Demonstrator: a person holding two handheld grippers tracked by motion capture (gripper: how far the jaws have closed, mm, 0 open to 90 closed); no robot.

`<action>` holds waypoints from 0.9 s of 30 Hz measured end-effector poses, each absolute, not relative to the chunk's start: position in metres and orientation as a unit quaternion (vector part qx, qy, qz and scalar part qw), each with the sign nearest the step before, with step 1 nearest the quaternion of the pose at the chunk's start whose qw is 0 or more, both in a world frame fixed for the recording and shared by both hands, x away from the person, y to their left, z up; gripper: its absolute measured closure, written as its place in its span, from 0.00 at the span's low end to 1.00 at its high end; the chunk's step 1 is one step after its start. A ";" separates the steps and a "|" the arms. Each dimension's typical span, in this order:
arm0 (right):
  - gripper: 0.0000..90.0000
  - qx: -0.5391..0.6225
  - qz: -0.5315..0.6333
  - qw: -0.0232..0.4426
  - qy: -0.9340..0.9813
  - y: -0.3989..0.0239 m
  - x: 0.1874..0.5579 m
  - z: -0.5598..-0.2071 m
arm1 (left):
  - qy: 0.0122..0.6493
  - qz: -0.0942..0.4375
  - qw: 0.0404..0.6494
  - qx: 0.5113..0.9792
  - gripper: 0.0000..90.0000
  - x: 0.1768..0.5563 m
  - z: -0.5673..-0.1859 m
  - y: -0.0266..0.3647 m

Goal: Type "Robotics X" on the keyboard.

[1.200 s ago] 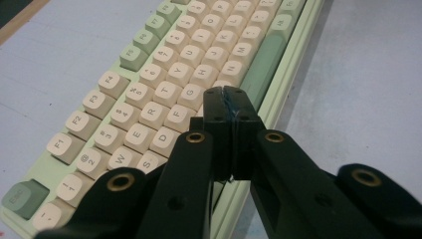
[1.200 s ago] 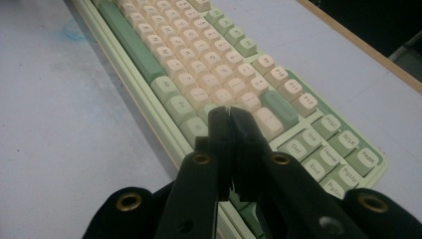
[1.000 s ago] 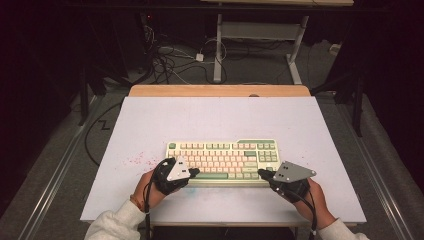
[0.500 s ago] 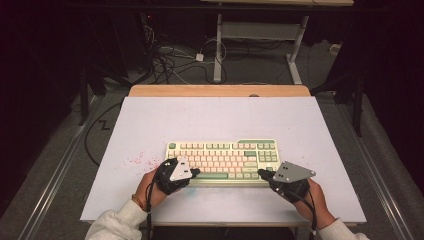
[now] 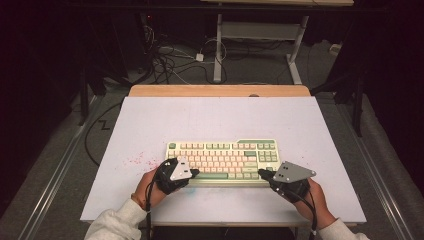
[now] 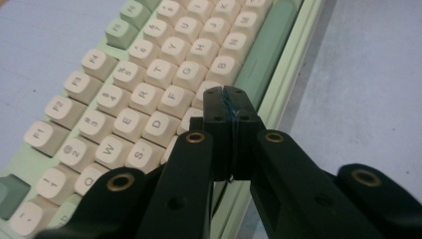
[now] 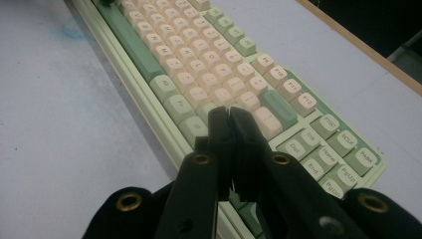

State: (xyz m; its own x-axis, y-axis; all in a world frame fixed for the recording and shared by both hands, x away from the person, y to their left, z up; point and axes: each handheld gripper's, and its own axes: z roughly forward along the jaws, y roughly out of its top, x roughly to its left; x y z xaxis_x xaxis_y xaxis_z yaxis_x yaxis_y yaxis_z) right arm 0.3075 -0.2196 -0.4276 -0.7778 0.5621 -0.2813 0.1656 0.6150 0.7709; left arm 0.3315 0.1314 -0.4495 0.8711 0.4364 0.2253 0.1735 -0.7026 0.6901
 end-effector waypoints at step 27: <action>0.99 0.216 0.388 0.260 0.857 -0.222 0.309 -0.426 | 0.179 0.217 0.374 0.884 0.95 0.328 -0.435 0.143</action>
